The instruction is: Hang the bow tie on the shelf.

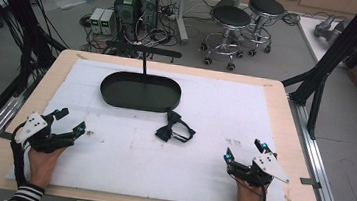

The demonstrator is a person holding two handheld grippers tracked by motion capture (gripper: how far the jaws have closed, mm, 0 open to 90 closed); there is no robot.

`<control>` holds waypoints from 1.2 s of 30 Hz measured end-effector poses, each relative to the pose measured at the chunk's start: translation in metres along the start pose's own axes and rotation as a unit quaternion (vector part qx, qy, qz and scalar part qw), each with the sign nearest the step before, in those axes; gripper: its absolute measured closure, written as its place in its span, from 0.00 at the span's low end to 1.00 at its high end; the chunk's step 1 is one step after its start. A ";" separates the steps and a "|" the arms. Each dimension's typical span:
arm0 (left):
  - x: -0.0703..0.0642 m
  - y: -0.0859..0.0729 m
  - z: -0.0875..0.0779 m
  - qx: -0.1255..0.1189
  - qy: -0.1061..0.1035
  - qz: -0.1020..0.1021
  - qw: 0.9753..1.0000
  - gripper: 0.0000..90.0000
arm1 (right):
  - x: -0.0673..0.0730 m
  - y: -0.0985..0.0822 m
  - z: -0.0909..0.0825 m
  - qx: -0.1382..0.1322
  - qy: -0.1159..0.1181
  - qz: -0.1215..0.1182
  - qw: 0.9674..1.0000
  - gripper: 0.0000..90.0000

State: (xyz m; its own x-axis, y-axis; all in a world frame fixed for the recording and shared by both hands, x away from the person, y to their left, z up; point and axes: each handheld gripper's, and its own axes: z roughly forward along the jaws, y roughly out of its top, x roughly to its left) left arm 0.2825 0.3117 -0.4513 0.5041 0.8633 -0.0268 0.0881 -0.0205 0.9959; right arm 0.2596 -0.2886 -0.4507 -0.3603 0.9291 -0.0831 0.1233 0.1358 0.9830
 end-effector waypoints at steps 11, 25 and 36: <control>0.000 0.000 0.000 0.000 -0.001 0.000 1.000 0.19 | -0.002 0.002 0.003 0.016 0.008 0.008 1.000 0.01; 0.000 0.000 0.000 0.001 0.002 -0.003 1.000 0.20 | 0.008 0.020 0.021 0.044 0.074 -0.026 0.996 0.05; 0.000 0.000 0.001 0.000 0.003 -0.006 1.000 0.20 | 0.024 0.056 0.047 0.066 0.120 -0.049 0.989 0.05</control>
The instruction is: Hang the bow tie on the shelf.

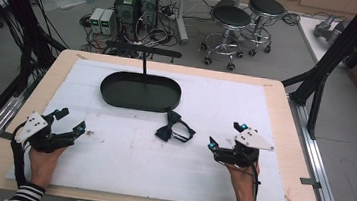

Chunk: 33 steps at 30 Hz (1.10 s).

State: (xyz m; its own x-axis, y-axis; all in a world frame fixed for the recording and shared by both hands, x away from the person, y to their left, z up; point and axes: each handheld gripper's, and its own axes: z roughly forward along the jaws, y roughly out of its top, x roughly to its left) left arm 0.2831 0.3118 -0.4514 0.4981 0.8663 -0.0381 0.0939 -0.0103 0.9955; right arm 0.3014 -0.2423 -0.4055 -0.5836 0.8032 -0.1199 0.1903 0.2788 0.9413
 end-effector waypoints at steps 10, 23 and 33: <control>0.000 0.000 0.000 0.001 -0.001 0.003 1.000 0.20 | 0.010 0.014 0.031 0.040 0.039 0.002 0.998 0.05; 0.000 0.000 0.000 0.001 -0.002 0.003 1.000 0.20 | 0.012 0.039 0.057 0.053 0.063 -0.002 0.997 0.06; 0.000 0.000 0.000 0.000 -0.003 0.003 1.000 0.19 | 0.024 0.049 0.088 0.090 0.101 -0.027 0.990 0.07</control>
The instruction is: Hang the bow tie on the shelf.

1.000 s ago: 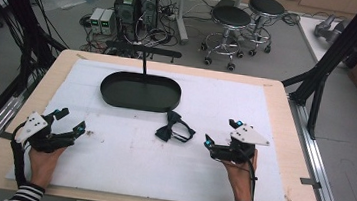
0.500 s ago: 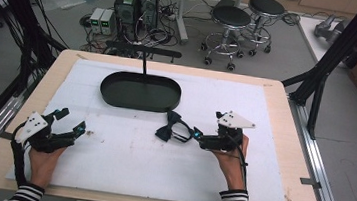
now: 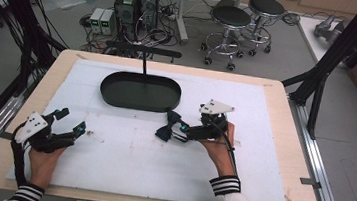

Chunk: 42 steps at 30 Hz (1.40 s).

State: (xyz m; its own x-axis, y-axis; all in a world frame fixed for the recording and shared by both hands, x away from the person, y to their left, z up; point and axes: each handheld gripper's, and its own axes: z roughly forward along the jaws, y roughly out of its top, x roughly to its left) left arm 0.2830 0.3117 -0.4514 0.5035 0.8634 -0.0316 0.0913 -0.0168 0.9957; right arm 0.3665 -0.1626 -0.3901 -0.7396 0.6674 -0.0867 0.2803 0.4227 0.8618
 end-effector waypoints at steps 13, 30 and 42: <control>0.000 0.000 0.000 -0.002 0.000 -0.003 1.000 0.19 | -0.003 0.011 0.032 0.053 0.019 -0.008 0.998 0.16; 0.000 0.000 0.000 0.000 -0.001 -0.001 1.000 0.19 | -0.003 -0.002 0.059 0.137 0.026 -0.040 0.989 0.30; 0.001 0.000 0.000 0.000 -0.001 -0.006 1.000 0.19 | 0.001 -0.004 0.066 0.168 0.009 -0.054 0.984 0.62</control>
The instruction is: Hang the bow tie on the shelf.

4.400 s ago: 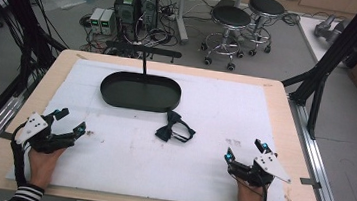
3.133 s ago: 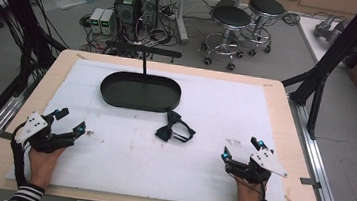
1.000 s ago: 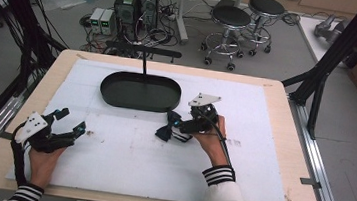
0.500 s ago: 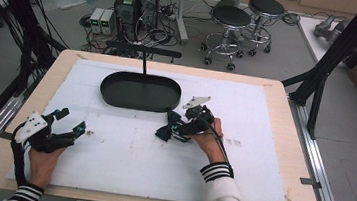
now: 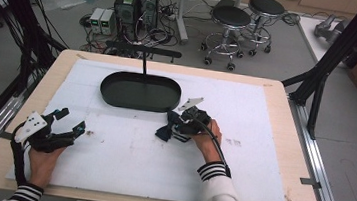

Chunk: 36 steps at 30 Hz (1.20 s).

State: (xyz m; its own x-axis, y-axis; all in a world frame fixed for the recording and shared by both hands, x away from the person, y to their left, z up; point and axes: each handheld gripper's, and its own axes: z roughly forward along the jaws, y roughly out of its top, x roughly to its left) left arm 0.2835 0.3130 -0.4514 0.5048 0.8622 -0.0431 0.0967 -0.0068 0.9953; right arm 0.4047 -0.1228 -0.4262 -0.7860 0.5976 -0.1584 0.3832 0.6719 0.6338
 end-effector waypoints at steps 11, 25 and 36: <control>0.000 0.000 0.000 0.000 0.000 0.001 1.000 0.20 | 0.003 0.002 0.004 0.018 0.000 0.008 1.000 0.91; 0.000 0.000 0.000 0.000 0.000 0.002 1.000 0.20 | 0.004 0.005 -0.004 -0.011 -0.002 0.020 1.000 0.95; 0.000 0.000 0.000 -0.001 0.000 0.001 1.000 0.20 | 0.002 0.008 -0.014 -0.052 -0.006 0.039 0.998 0.95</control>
State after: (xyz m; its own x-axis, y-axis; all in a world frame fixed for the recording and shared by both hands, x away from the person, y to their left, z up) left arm 0.2834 0.3127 -0.4515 0.5044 0.8625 -0.0408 0.0946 -0.0083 0.9955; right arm 0.3993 -0.1221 -0.4106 -0.7503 0.6511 -0.1143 0.3895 0.5752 0.7193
